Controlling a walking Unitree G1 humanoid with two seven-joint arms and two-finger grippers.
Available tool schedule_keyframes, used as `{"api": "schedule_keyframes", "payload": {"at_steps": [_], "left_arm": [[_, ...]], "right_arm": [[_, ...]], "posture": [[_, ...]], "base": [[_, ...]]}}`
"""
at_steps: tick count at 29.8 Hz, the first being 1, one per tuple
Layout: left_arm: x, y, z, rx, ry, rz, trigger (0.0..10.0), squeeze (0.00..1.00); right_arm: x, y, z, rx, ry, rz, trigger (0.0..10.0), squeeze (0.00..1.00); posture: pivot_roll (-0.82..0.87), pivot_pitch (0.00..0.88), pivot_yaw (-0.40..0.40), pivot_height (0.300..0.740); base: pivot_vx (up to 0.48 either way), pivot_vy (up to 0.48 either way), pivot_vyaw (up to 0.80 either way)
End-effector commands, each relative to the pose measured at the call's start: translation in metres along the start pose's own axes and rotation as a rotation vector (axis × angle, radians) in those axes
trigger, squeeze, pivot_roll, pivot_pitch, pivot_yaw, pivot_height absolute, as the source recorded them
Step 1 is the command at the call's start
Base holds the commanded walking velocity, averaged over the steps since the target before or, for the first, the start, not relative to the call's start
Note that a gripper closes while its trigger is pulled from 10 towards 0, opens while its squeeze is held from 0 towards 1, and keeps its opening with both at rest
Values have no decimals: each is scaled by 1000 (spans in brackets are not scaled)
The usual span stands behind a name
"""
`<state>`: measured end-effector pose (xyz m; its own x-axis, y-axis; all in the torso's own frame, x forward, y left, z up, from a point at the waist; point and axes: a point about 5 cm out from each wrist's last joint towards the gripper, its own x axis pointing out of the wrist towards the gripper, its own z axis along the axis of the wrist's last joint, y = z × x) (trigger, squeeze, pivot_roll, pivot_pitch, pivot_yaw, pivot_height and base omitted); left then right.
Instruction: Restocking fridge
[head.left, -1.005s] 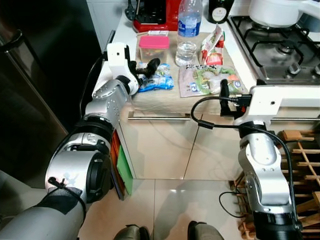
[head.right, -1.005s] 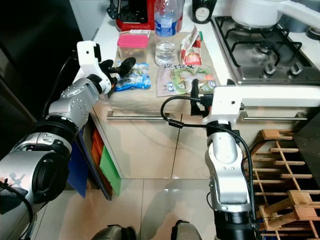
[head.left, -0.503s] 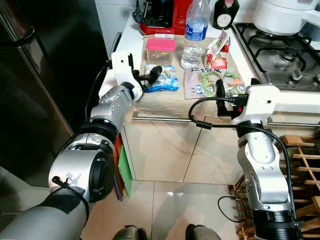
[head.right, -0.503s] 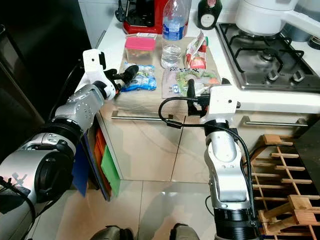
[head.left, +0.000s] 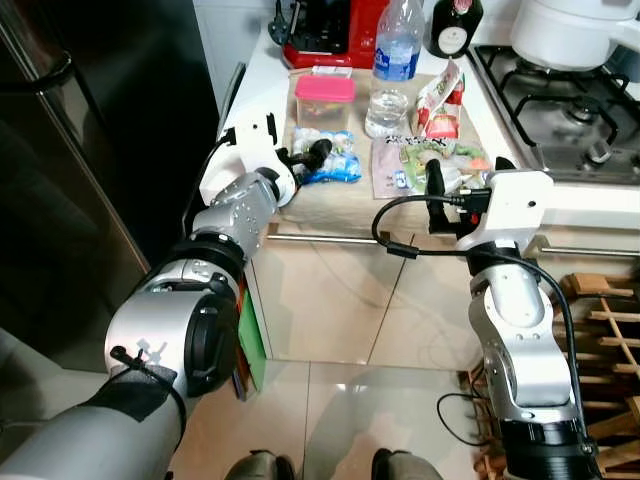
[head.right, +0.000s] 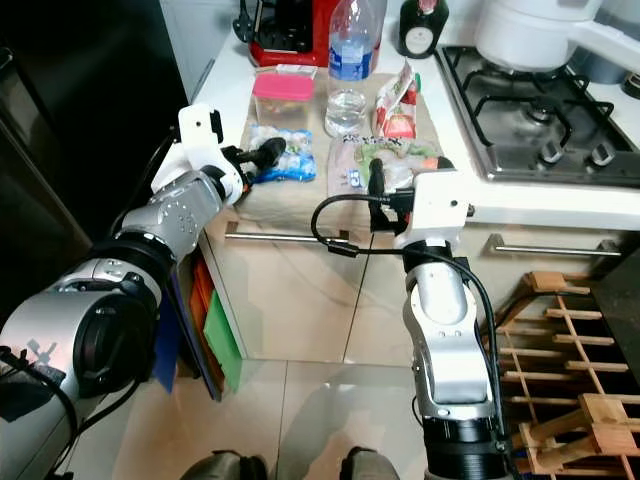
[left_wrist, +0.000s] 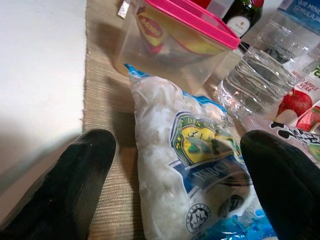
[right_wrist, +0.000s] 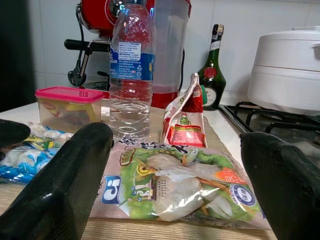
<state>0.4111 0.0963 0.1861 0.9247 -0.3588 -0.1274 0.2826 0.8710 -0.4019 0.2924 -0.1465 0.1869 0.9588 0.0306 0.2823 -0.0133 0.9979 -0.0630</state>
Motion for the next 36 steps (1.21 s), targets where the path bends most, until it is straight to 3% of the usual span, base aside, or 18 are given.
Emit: {"api": "schedule_keyframes", "payload": {"at_steps": [1,8,9,10,12,19,24,28,36], "left_arm": [[2,-6,-11,7,73,1,10000,0],[3,-11,-14,-94,87,-9,10000,0],[4,-14,-13,-95,83,-24,7216,0],[4,-14,-13,-95,83,-24,7216,0],[5,-20,-12,-66,77,-72,0,0],[6,-28,-23,8,142,-104,0,0],[3,-19,-31,105,179,-84,0,0],[2,-13,-28,127,163,-67,0,0],[3,-20,-22,-3,115,-134,0,0]], "right_arm": [[0,1,2,3,-13,1,10000,0],[-1,1,1,6,-12,-11,10000,0],[-1,2,1,7,-12,-13,10000,0],[-1,2,1,7,-12,-13,10000,0],[-2,2,1,8,-12,-16,10000,0],[-1,2,0,15,-13,-26,10000,0],[1,6,-1,22,-11,-16,10000,0],[2,6,-2,24,-9,-17,10000,0],[2,6,-2,23,-10,-17,10000,0]], "posture": [[-172,46,51,740],[-174,47,67,740],[-176,49,71,740],[-176,49,71,740],[-176,51,75,740],[-158,55,76,740],[-149,55,76,740],[-150,53,77,740],[-155,52,74,740]], "base": [[0,0,0],[0,0,0],[0,0,0],[0,0,0],[0,0,0],[0,0,0],[0,0,0],[0,0,0],[0,0,0]]}}
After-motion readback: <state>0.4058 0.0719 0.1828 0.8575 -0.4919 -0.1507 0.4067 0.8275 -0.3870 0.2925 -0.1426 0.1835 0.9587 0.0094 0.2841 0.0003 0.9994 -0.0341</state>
